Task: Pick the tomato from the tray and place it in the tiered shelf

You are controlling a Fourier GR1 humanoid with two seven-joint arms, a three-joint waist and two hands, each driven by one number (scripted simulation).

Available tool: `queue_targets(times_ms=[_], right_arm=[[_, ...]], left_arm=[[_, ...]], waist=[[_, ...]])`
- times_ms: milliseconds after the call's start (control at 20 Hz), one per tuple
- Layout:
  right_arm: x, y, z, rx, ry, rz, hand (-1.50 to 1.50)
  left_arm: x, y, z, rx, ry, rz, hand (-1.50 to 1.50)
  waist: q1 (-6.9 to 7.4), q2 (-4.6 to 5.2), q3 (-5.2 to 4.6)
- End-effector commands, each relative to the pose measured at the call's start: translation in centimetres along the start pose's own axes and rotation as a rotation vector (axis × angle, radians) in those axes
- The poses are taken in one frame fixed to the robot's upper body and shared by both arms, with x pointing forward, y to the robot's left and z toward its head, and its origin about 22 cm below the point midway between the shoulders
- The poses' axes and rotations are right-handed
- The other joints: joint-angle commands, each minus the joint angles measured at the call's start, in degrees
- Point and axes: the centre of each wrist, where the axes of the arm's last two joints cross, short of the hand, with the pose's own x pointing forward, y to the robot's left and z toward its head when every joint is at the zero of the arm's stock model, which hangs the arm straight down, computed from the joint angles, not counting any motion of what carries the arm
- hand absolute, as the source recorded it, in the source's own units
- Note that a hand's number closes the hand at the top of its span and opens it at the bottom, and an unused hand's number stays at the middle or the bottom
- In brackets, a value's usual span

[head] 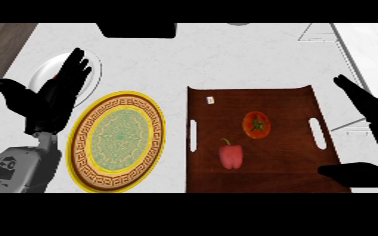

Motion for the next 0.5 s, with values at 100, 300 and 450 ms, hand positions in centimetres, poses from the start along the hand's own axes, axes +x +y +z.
queue_targets(times_ms=[100, 300, 450], right_arm=[[6.3, 2.3, -0.4, -0.003, 0.136, 0.142, -1.50], [10.0, 5.5, -1.0, 0.057, 0.170, 0.221, -1.50], [10.9, 7.9, -0.4, 0.101, 0.245, 0.292, -1.50]], left_arm=[[0.6, -1.0, -0.6, -0.022, -0.014, 0.016, 0.00], [0.4, -0.2, -0.8, -0.018, -0.002, -0.003, 0.00], [0.1, 1.4, -0.6, -0.010, -0.012, 0.010, 0.00]], waist=[[1.67, 0.25, 0.29], [0.83, 0.12, 0.39], [0.29, -0.08, 0.39]])
